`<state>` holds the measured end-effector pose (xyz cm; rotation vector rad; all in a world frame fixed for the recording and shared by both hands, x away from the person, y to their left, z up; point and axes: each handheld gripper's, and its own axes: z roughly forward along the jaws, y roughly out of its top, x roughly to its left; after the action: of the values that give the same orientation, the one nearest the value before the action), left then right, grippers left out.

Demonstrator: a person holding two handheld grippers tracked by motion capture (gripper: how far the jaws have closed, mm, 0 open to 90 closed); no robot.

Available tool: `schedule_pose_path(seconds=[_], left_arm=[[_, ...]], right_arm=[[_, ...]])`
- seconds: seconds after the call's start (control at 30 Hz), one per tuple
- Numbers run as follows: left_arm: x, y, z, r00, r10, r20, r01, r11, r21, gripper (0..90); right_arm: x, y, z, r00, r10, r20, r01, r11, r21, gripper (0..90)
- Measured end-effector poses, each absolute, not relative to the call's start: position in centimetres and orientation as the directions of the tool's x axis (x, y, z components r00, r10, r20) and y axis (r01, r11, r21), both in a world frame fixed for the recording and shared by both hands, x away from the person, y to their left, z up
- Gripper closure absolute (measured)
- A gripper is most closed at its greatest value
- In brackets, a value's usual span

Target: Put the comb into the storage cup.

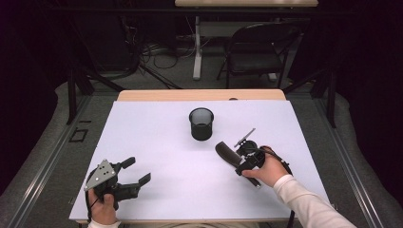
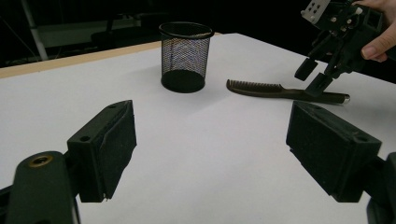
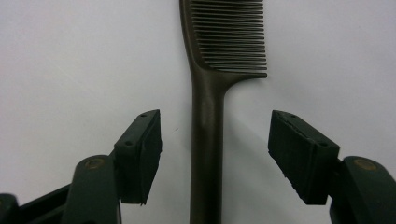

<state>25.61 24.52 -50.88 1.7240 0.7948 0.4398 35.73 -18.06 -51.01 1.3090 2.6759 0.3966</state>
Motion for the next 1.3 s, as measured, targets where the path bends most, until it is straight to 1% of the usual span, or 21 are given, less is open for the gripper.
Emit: schedule_pose_path(seconds=[0.07,0.1,0.2,0.27,0.33,0.4,0.5,0.53,0.57,0.6,0.73,0.77,0.8,0.83,0.9,0.97,1.1,1.13,1.3], left_arm=[[25.6,24.5,-50.9,0.702,0.704,-0.106,0.285,-0.141,0.948,16.2],[25.6,24.5,-50.9,0.703,0.704,-0.106,0.285,-0.142,0.948,16.3],[25.6,24.5,-50.9,0.702,0.704,-0.106,0.285,-0.142,0.948,16.2],[25.6,24.5,-50.9,0.702,0.704,-0.106,0.285,-0.142,0.948,16.2],[25.6,24.5,-50.9,0.702,0.704,-0.106,0.285,-0.141,0.948,16.3],[25.6,24.5,-50.9,0.702,0.704,-0.107,0.285,-0.140,0.948,16.2],[25.6,24.5,-50.9,0.702,0.704,-0.107,0.286,-0.141,0.948,16.2],[25.6,24.5,-50.9,0.702,0.704,-0.106,0.286,-0.142,0.948,16.2],[25.6,24.5,-50.9,0.702,0.704,-0.107,0.286,-0.142,0.948,16.2],[25.6,24.5,-50.9,0.702,0.704,-0.106,0.286,-0.143,0.948,16.2],[25.6,24.5,-50.9,0.702,0.704,-0.107,0.286,-0.142,0.947,16.2],[25.6,24.5,-50.9,0.702,0.704,-0.107,0.287,-0.142,0.947,16.2],[25.6,24.5,-50.9,0.702,0.704,-0.107,0.287,-0.142,0.947,16.2],[25.6,24.5,-50.9,0.702,0.704,-0.107,0.287,-0.142,0.947,16.2],[25.7,24.5,-50.9,0.702,0.704,-0.107,0.287,-0.142,0.947,16.2],[25.7,24.5,-51.0,0.704,0.702,-0.109,0.287,-0.141,0.948,16.2],[25.7,24.5,-51.0,0.703,0.702,-0.110,0.287,-0.140,0.948,16.3],[25.7,24.5,-51.0,0.703,0.703,-0.110,0.288,-0.140,0.947,16.2],[25.7,24.5,-51.0,0.702,0.703,-0.110,0.289,-0.141,0.947,16.3]], right_arm=[[35.8,-18.0,-51.1,-0.618,0.786,-0.010,0.750,0.593,0.292,37.0],[35.8,-18.0,-51.3,-0.616,0.788,-0.005,0.749,0.587,0.308,37.2],[35.9,-18.0,-51.0,-0.624,0.782,-0.017,0.749,0.604,0.272,38.6],[35.9,-17.9,-51.3,-0.614,0.789,0.000,0.755,0.587,0.293,39.4],[35.9,-17.9,-51.3,-0.606,0.795,0.001,0.763,0.582,0.281,39.4],[36.0,-18.0,-51.1,-0.601,0.799,-0.002,0.780,0.587,0.217,41.9],[36.1,-18.1,-51.2,-0.597,0.802,0.010,0.788,0.583,0.198,46.5],[36.0,-18.1,-51.9,-0.584,0.811,0.037,0.786,0.554,0.273,48.0],[35.8,-18.0,-52.4,-0.559,0.826,0.064,0.794,0.512,0.329,48.8],[35.8,-18.0,-52.4,-0.554,0.830,0.070,0.801,0.507,0.319,49.5],[36.1,-18.1,-51.8,-0.588,0.808,0.024,0.795,0.573,0.198,53.5],[35.9,-18.1,-52.2,-0.583,0.812,0.036,0.792,0.558,0.246,53.8],[35.8,-18.0,-52.4,-0.569,0.821,0.043,0.799,0.540,0.263,54.4],[36.0,-18.2,-52.2,-0.597,0.802,0.024,0.784,0.576,0.233,56.1],[35.8,-18.0,-52.0,-0.574,0.818,0.033,0.809,0.561,0.178,58.6],[35.9,-18.2,-52.1,-0.596,0.803,0.022,0.793,0.585,0.169,60.7],[35.9,-18.2,-52.0,-0.598,0.802,0.013,0.794,0.589,0.150,61.1],[35.9,-18.3,-52.3,-0.589,0.807,0.026,0.795,0.574,0.194,61.2],[35.9,-18.3,-52.0,-0.578,0.815,0.028,0.809,0.569,0.150,64.0]])
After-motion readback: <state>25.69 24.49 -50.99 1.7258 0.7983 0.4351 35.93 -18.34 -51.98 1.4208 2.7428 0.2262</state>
